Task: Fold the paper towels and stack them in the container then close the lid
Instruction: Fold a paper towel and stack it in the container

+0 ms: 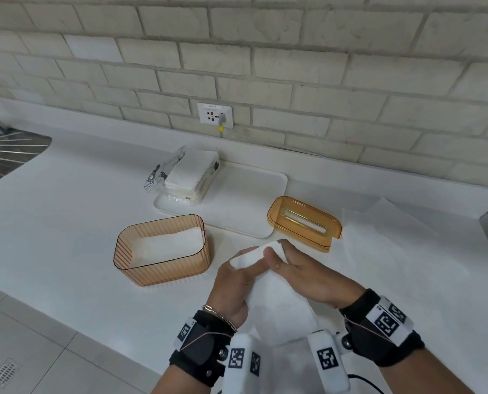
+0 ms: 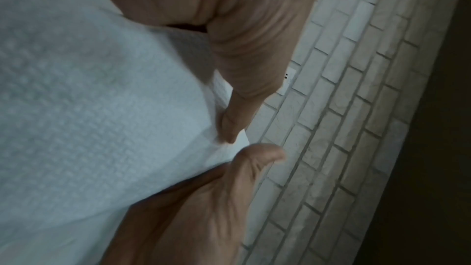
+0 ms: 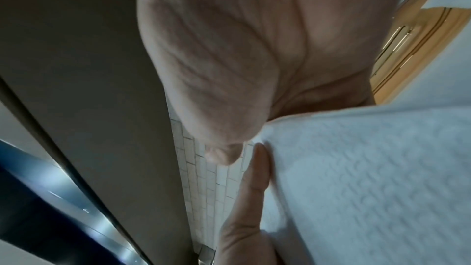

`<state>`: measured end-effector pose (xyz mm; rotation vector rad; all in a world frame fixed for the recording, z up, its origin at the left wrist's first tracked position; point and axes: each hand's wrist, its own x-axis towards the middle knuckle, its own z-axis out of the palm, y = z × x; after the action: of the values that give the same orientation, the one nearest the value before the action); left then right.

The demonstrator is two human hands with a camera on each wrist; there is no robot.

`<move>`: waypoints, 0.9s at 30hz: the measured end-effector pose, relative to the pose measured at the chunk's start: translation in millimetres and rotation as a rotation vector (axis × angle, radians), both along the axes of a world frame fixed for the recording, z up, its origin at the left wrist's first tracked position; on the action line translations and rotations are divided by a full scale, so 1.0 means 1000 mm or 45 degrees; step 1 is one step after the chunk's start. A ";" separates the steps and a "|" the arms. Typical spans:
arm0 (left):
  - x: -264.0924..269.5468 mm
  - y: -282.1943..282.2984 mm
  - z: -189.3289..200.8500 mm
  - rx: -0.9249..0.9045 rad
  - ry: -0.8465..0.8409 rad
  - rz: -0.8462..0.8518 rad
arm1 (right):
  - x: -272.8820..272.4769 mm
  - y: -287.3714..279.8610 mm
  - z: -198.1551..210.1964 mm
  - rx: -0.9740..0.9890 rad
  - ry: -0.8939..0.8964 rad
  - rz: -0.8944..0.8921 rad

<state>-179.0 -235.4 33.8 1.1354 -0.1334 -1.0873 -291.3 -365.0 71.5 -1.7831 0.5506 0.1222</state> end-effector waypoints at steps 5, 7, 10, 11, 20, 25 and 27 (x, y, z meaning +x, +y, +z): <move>0.013 0.003 -0.011 -0.073 0.155 0.056 | -0.010 -0.016 -0.017 -0.058 0.076 0.036; 0.019 0.007 -0.014 -0.037 0.082 0.136 | -0.019 -0.025 -0.024 -0.075 0.078 -0.002; 0.026 0.021 -0.019 0.108 -0.211 0.185 | -0.031 -0.031 -0.038 0.030 -0.102 -0.346; 0.027 0.025 -0.021 0.146 -0.313 0.146 | -0.032 -0.032 -0.044 0.082 -0.168 -0.458; 0.017 0.014 -0.040 0.332 -0.689 0.019 | -0.016 -0.011 -0.072 0.183 -0.333 -0.501; 0.023 0.019 -0.044 0.336 -0.575 0.178 | -0.018 -0.016 -0.075 0.165 -0.333 -0.448; 0.023 0.021 -0.047 0.342 -0.551 0.183 | -0.017 -0.014 -0.080 0.128 -0.309 -0.416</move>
<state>-155.9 -214.4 -13.4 1.5896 -0.2459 -0.7332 -308.6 -379.0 -8.4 -1.5609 0.6392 -0.2848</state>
